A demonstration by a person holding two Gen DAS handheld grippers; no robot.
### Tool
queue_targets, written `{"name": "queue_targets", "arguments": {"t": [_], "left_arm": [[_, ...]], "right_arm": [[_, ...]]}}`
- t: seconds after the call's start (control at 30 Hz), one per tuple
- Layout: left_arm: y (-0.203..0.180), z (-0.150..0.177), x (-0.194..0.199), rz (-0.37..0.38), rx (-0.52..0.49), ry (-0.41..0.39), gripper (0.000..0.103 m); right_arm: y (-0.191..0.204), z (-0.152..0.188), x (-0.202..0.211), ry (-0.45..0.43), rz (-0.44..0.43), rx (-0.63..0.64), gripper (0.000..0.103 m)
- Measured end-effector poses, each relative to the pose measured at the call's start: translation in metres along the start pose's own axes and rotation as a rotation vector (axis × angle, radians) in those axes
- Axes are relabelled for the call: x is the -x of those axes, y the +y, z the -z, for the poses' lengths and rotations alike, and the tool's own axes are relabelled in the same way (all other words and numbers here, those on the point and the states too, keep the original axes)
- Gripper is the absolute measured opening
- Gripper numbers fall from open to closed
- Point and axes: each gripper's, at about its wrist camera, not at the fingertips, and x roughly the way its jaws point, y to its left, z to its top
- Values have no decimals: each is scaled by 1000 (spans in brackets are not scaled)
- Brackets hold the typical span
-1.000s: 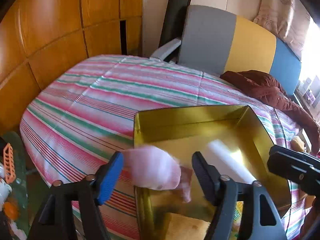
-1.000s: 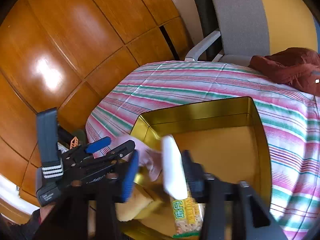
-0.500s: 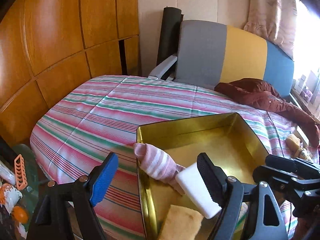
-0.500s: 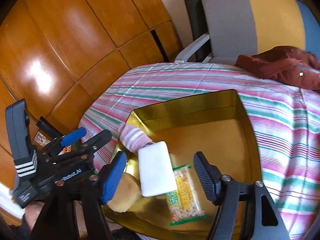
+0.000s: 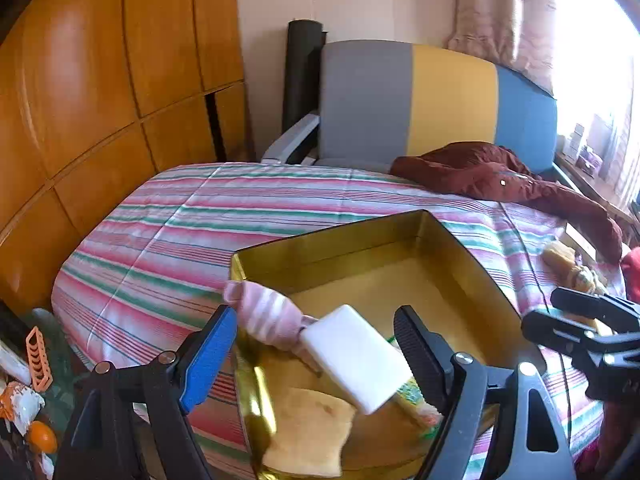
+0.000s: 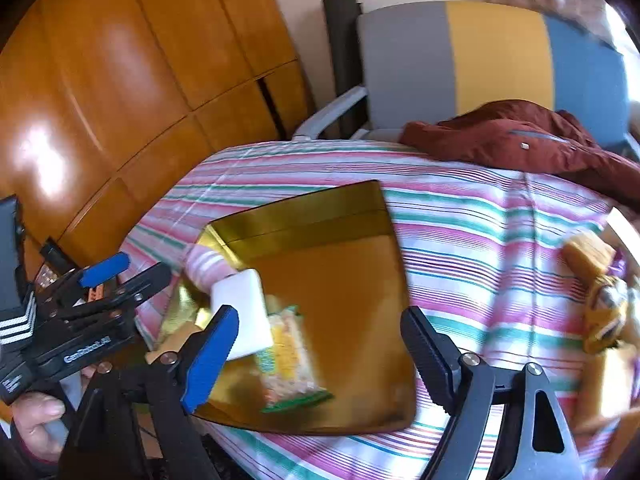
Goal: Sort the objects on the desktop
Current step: 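Carry the sock and eraser block into the gold tray and release both, then move both tools back over the remaining pile of items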
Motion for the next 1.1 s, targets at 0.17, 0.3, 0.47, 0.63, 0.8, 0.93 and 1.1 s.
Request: {"name": "queue_targets", "arguments": {"t": [0.17, 0.3, 0.47, 0.63, 0.8, 0.93, 1.1], "left_arm": [[-23, 2, 4, 25, -54, -5, 82], [-43, 4, 4, 55, -96, -1, 82], [-69, 5, 3, 92, -151, 3, 82], [-96, 8, 1, 134, -198, 13, 82], [-125, 11, -4, 187, -237, 38, 82], [-143, 14, -7, 240, -253, 59, 82], [-168, 16, -12, 324, -270, 97, 81]], "right_arm": [[-30, 3, 14, -15, 63, -43, 85], [-54, 6, 29, -30, 119, -73, 87], [-88, 11, 48, -49, 192, -119, 87], [-126, 17, 70, -70, 258, -195, 90], [-155, 24, 84, -80, 298, -268, 91], [-178, 32, 91, -70, 341, -310, 92], [-203, 37, 99, -57, 386, -355, 92]]}}
